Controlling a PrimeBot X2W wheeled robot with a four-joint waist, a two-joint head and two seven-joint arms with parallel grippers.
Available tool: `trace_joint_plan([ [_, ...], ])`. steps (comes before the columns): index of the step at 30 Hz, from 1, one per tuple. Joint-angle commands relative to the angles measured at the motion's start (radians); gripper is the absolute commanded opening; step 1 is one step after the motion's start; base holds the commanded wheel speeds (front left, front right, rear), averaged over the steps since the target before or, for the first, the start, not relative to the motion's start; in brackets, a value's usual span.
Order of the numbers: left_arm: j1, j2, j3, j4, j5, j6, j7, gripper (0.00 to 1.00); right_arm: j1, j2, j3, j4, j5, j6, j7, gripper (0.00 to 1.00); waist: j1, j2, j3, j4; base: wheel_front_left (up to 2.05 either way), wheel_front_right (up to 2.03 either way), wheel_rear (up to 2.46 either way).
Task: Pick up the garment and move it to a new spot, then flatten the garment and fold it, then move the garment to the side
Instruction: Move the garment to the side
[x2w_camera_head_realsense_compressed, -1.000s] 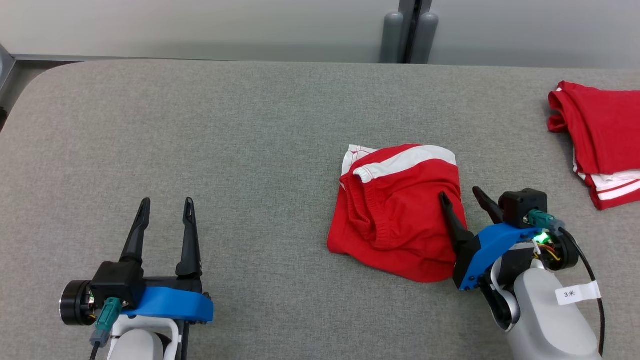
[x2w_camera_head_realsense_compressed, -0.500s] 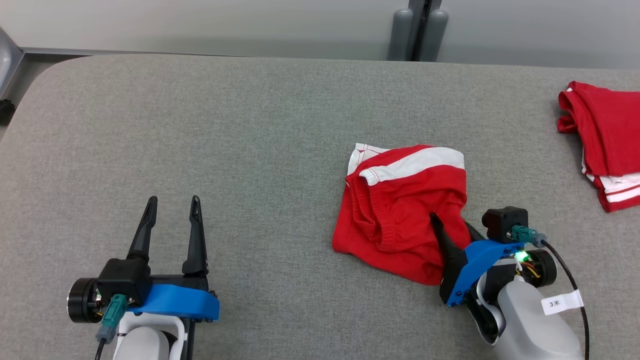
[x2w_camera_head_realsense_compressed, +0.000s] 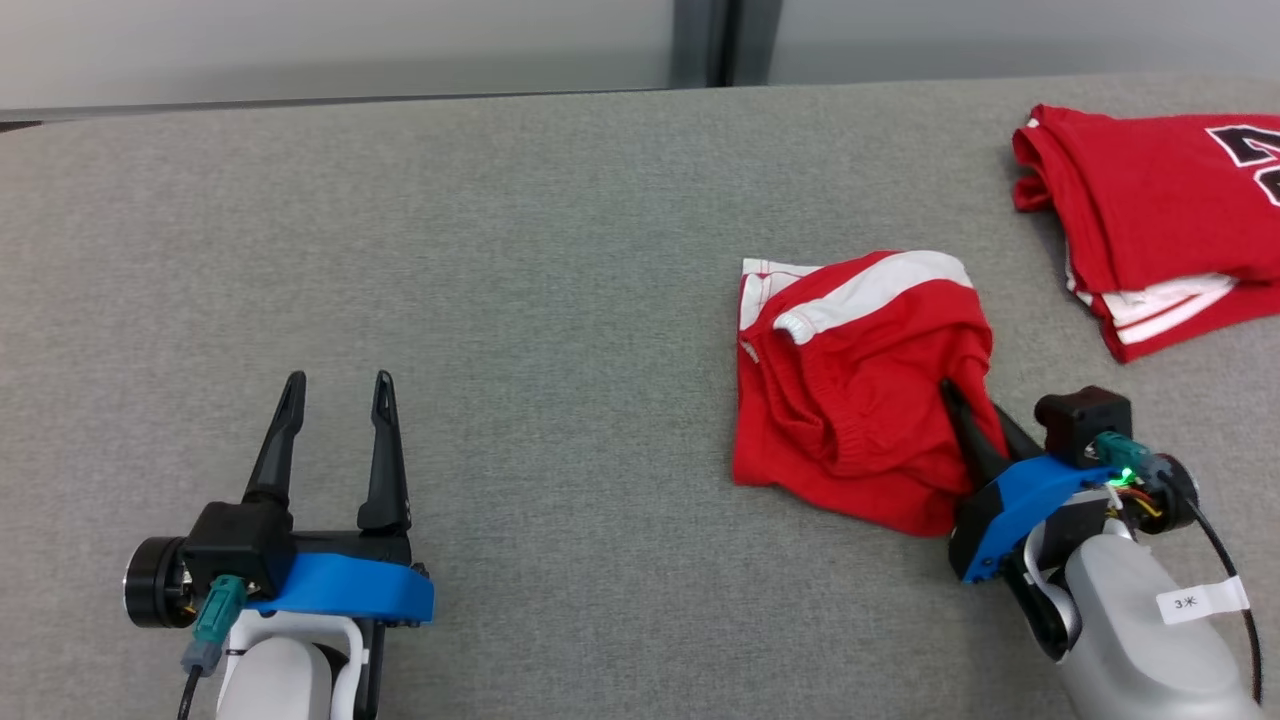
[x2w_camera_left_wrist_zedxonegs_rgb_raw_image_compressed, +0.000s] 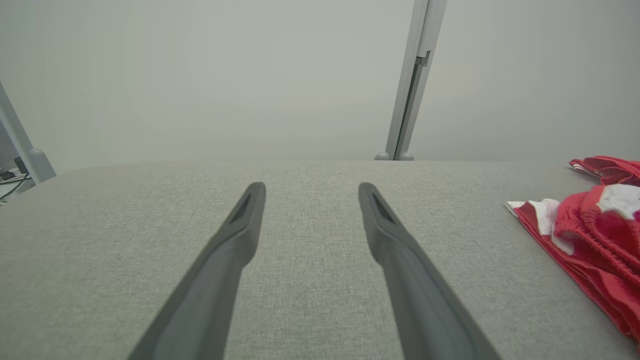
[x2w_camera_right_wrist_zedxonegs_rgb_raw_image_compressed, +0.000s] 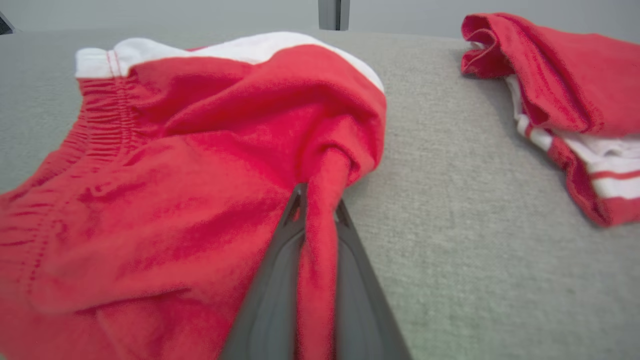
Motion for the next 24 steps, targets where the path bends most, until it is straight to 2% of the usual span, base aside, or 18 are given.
trace_joint_plan([
  [1, -0.020, -0.001, 0.005, -0.006, 0.008, 0.000, -0.004, 1.00, -0.012, -0.024, -0.002, -0.018, 0.000, -0.001, 0.000, 0.00, 0.0000, -0.0001, 0.011, -0.018, 0.00, 0.00, 0.00],
  [11, -0.105, 0.019, 0.003, -0.012, 0.031, -0.013, -0.004, 1.00, -0.043, -0.116, -0.016, -0.107, 0.014, -0.001, 0.009, 0.00, 0.0000, -0.0001, 0.097, -0.082, 0.00, 0.00, 0.00],
  [18, -0.135, 0.016, -0.005, -0.013, 0.034, -0.019, -0.004, 1.00, -0.117, -0.151, 0.008, -0.167, 0.000, -0.001, 0.027, 0.00, 0.0000, -0.0001, 0.127, -0.082, 0.00, 0.00, 0.00],
  [24, -0.146, 0.013, -0.009, -0.026, 0.036, -0.020, -0.004, 1.00, -0.227, -0.237, 0.057, -0.201, -0.009, -0.001, 0.085, 0.00, 0.0000, -0.0001, 0.153, -0.068, 0.00, 0.00, 0.00],
])
